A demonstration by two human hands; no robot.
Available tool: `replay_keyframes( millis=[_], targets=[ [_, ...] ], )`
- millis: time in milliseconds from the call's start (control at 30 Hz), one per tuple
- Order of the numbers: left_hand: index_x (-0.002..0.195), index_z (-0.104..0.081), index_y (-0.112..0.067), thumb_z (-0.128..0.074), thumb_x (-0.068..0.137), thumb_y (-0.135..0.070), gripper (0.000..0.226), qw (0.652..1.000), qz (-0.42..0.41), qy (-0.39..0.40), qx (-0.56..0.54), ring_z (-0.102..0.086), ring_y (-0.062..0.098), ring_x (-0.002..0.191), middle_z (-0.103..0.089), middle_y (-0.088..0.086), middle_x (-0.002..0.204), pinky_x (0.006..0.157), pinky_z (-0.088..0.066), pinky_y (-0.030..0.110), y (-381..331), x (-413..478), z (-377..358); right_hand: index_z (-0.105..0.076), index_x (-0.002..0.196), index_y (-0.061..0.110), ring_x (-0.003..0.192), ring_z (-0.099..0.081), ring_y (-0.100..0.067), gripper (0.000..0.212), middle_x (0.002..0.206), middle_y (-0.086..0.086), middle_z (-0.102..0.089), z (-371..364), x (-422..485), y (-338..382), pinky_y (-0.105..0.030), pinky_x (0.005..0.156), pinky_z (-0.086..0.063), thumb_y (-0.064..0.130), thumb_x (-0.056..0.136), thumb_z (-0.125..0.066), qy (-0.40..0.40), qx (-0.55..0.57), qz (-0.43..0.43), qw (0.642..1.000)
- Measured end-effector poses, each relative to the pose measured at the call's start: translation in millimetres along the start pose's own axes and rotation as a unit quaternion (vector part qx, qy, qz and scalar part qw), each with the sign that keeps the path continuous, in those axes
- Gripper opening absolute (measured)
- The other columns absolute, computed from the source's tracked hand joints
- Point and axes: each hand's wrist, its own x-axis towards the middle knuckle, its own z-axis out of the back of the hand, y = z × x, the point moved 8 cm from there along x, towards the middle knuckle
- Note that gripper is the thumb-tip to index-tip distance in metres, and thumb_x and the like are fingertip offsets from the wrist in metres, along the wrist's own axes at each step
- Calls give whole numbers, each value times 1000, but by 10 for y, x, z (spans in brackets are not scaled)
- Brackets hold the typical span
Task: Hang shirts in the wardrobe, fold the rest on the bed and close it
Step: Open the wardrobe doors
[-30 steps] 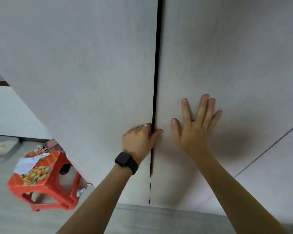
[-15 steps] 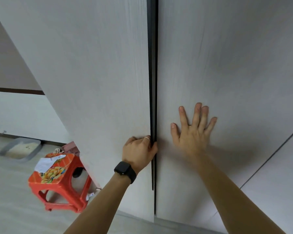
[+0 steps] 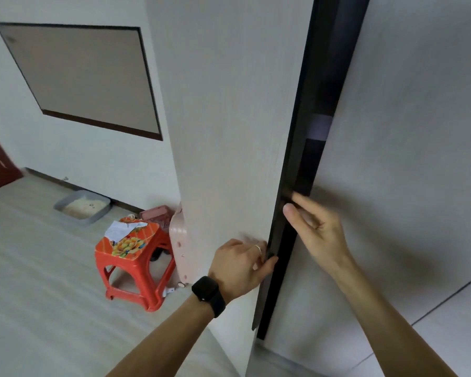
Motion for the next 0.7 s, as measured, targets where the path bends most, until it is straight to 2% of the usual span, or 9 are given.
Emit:
replay_keyframes(
  millis=[33, 100, 167, 233, 300, 367, 500, 600, 700],
  targets=[
    [67, -58, -22, -61, 91, -47, 35, 1000, -11, -28, 1, -55, 13, 49, -59, -10, 55, 61, -43, 19, -6, -102, 80, -66, 130, 24, 110, -69, -8, 48, 117, 13, -73, -94, -70, 15, -30, 97, -55, 49, 88, -71, -9, 25, -6, 1000],
    [93, -62, -23, -65, 92, -46, 24, 998, 13, -59, -25, -61, 12, 59, -66, -11, 71, 65, -53, 27, 23, -308, 197, -67, 127, 32, 97, -71, -1, 42, 111, 20, -73, -240, -204, 126, -18, 84, -56, 49, 89, -69, -29, 1, 40, 999],
    [125, -50, -26, -64, 91, -50, 45, 991, 91, -67, -73, -68, 12, 84, -69, -9, 104, 73, -57, 29, 146, -521, 267, -61, 134, 24, 92, -69, 4, 44, 110, 21, -71, -388, -331, 282, -12, 76, -54, 43, 95, -66, -46, -62, 125, 989],
    [145, -33, -33, -62, 91, -52, 65, 980, 127, -77, -132, -66, 12, 106, -58, -6, 131, 79, -58, 27, 209, -672, 346, -55, 138, 11, 100, -69, -3, 46, 120, 8, -68, -518, -444, 392, -18, 79, -58, 33, 99, -64, -64, -130, 217, 965],
    [153, -20, -40, -61, 92, -50, 74, 977, 115, -87, -156, -64, 12, 114, -50, -7, 140, 78, -59, 25, 241, -792, 485, -51, 139, 3, 113, -67, -13, 48, 129, -4, -64, -683, -539, 485, -26, 90, -58, 28, 100, -64, -77, -189, 279, 938],
    [155, -20, -38, -61, 95, -46, 73, 981, 90, -99, -139, -63, 9, 116, -49, -8, 144, 74, -61, 25, 279, -909, 638, -54, 135, -2, 123, -61, -15, 46, 133, -7, -61, -845, -613, 571, -29, 100, -53, 24, 99, -65, -78, -214, 315, 921],
    [156, -21, -27, -59, 97, -41, 72, 986, 83, -109, -98, -65, 9, 108, -59, -1, 136, 70, -59, 21, 472, -1229, 915, -58, 133, 0, 122, -61, -10, 48, 135, -6, -61, -1256, -705, 751, -29, 100, -53, 24, 94, -73, -52, -213, 350, 911],
    [159, -11, -29, -57, 97, -39, 78, 985, 110, -108, -73, -69, 11, 100, -66, 3, 126, 66, -60, 30, 717, -1501, 1125, -63, 131, 0, 111, -67, -22, 49, 134, -8, -64, -1655, -733, 890, -35, 94, -56, 27, 92, -76, -37, -212, 369, 904],
    [160, -6, -31, -56, 96, -38, 82, 977, 170, -110, -69, -69, 14, 88, -68, -2, 112, 63, -58, 35, 977, -1772, 1277, -62, 131, 3, 112, -67, -22, 50, 134, -9, -64, -2032, -752, 1016, -33, 96, -55, 29, 92, -77, -38, -195, 382, 902]
  ],
)
